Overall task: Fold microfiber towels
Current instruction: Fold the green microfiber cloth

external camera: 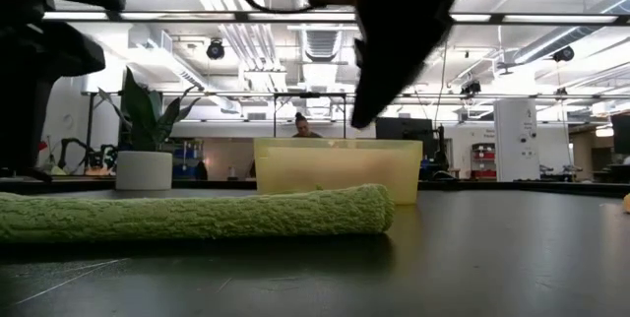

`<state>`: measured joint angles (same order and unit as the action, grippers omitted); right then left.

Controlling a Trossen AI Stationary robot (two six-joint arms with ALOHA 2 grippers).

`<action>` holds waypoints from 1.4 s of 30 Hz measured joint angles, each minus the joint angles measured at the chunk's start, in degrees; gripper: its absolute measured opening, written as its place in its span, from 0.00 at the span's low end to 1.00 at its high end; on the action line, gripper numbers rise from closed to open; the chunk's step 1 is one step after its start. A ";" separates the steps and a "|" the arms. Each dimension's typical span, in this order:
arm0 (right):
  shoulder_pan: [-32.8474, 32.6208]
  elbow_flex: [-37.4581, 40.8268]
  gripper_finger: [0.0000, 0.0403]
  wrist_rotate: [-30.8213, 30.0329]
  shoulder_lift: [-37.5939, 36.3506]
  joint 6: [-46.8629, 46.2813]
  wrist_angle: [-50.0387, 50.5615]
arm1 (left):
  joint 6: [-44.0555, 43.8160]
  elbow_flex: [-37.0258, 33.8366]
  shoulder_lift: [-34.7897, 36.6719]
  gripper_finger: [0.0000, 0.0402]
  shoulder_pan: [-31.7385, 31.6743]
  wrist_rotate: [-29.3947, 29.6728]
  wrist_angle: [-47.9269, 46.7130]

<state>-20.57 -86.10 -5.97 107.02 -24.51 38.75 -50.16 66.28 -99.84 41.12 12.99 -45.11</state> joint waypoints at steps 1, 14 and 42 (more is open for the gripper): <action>-0.30 0.55 0.24 0.08 0.00 -1.94 0.00 | 0.03 0.00 -0.13 0.41 0.12 0.91 0.71; -3.25 6.74 0.36 0.06 -0.94 -21.77 -0.06 | 0.12 -0.07 -3.18 0.41 0.17 8.39 3.91; -1.58 10.63 0.25 1.81 -0.94 -26.80 -15.21 | 1.50 -0.09 -7.90 0.41 -0.04 13.06 10.65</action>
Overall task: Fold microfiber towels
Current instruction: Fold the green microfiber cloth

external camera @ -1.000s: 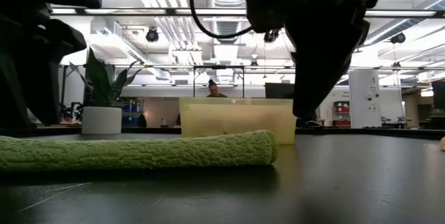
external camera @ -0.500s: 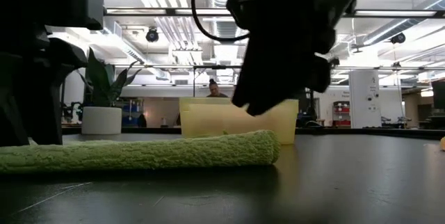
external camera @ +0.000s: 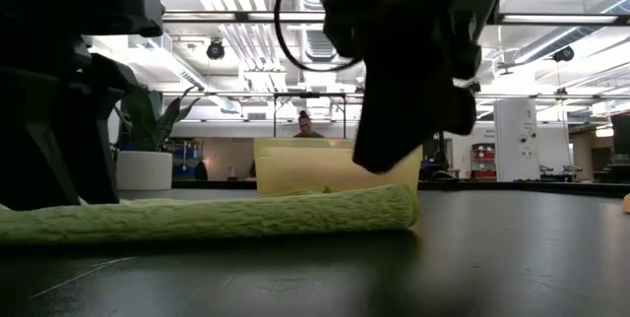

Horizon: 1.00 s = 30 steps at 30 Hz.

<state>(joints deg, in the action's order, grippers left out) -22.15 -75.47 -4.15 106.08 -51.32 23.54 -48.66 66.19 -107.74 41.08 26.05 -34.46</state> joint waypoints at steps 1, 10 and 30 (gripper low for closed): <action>0.24 0.14 0.27 0.70 0.00 -0.46 0.88 | 0.00 0.00 0.00 0.41 0.00 0.09 0.01; 0.44 0.98 0.54 -2.00 0.00 -3.42 1.63 | 0.26 -0.02 0.00 0.41 0.02 0.37 0.14; 2.20 11.60 0.67 -5.08 0.00 -8.75 -18.40 | 2.58 -0.02 0.00 0.41 0.02 1.89 1.34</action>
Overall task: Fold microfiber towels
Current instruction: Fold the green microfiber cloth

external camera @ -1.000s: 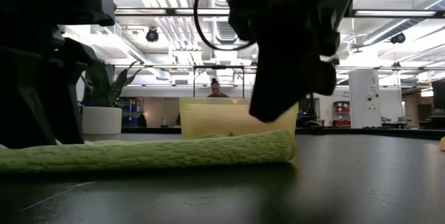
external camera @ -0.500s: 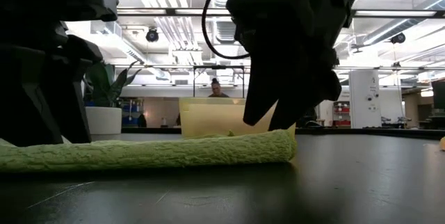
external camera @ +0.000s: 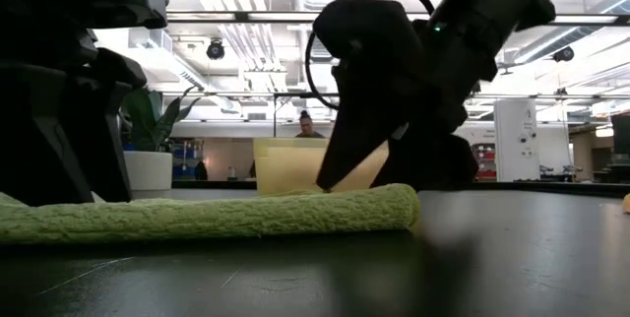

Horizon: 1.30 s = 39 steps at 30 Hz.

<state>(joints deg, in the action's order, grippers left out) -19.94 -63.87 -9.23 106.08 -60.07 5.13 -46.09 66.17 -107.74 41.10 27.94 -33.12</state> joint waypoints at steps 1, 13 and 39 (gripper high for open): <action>0.00 0.68 0.67 0.07 0.00 -0.09 -1.96 | 0.00 0.00 0.00 0.41 0.00 0.03 0.02; 0.00 2.80 0.58 0.76 0.65 0.05 -11.69 | 0.03 0.00 0.02 0.41 -0.15 0.29 0.17; -0.04 2.62 0.03 0.10 -3.73 4.86 -1.99 | 1.57 1.73 5.86 0.41 3.28 1.03 -6.74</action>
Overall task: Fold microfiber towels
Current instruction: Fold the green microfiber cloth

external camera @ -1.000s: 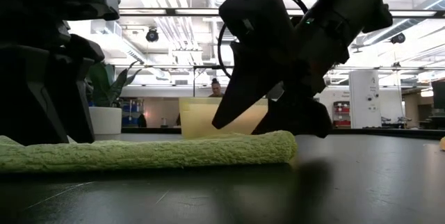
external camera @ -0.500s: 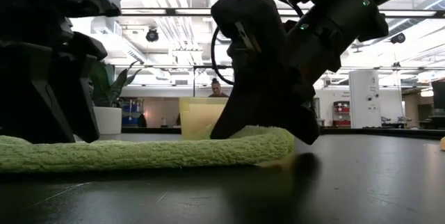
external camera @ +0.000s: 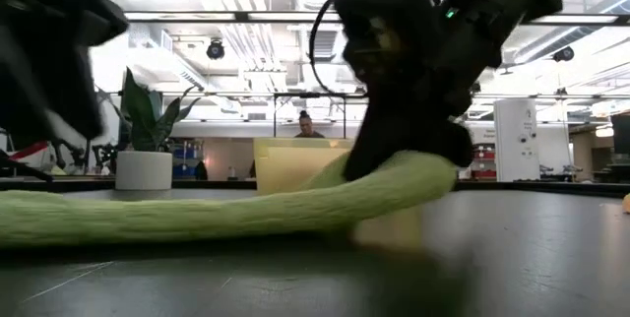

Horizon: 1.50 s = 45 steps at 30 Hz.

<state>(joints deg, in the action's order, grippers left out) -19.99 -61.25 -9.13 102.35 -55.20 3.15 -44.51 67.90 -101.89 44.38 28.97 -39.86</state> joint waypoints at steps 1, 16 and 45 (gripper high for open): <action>0.00 0.00 0.03 -0.02 -1.04 0.26 2.14 | -0.03 -0.17 0.34 0.41 0.79 -0.03 -0.16; -2.14 -0.38 0.03 -2.76 -11.70 -3.98 18.96 | -3.13 -12.21 0.35 0.41 3.35 0.04 20.83; -1.70 -28.37 0.03 -5.99 12.75 8.84 13.42 | -3.09 -19.37 0.35 0.41 2.62 1.28 35.13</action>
<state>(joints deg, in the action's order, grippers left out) -21.69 -89.63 -15.11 115.10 -46.37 16.57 -47.60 48.53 -101.54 47.00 30.25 -4.73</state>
